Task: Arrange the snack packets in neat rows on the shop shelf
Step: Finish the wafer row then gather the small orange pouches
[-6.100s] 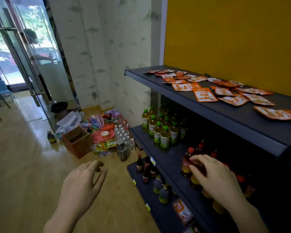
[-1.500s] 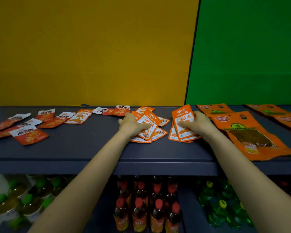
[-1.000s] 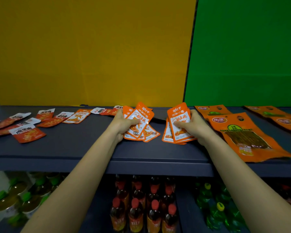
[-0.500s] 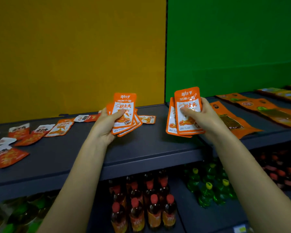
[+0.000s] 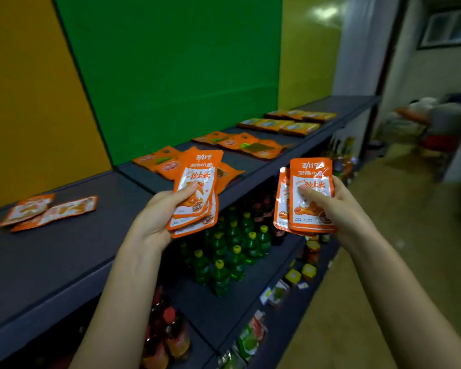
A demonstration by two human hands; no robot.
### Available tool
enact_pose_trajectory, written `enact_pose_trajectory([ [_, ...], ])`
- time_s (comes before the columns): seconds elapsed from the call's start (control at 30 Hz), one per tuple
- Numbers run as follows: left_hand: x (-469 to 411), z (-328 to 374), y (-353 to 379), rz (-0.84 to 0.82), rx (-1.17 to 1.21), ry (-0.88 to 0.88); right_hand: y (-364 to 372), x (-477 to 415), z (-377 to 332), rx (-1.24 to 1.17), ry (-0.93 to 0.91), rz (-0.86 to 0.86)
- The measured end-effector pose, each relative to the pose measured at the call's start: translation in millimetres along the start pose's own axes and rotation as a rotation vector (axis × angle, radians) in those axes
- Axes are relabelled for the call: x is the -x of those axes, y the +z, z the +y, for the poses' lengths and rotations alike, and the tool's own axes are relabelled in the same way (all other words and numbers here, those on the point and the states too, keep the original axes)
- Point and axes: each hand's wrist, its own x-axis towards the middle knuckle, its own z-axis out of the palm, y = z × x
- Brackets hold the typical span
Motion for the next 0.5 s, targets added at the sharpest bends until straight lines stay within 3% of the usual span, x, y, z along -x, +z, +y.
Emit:
enact_pose_trajectory([
  [0.2,-41.7,-59.8,96.3,-0.174,0.031,-0.113,-103.2,-9.7,20.6,-0.02,0.024,0.188],
  [0.5,-108.0,-147.9,231.8,-0.162,0.062,-0.215,-243.8,-59.0,33.8,0.029,0.103,0.302],
])
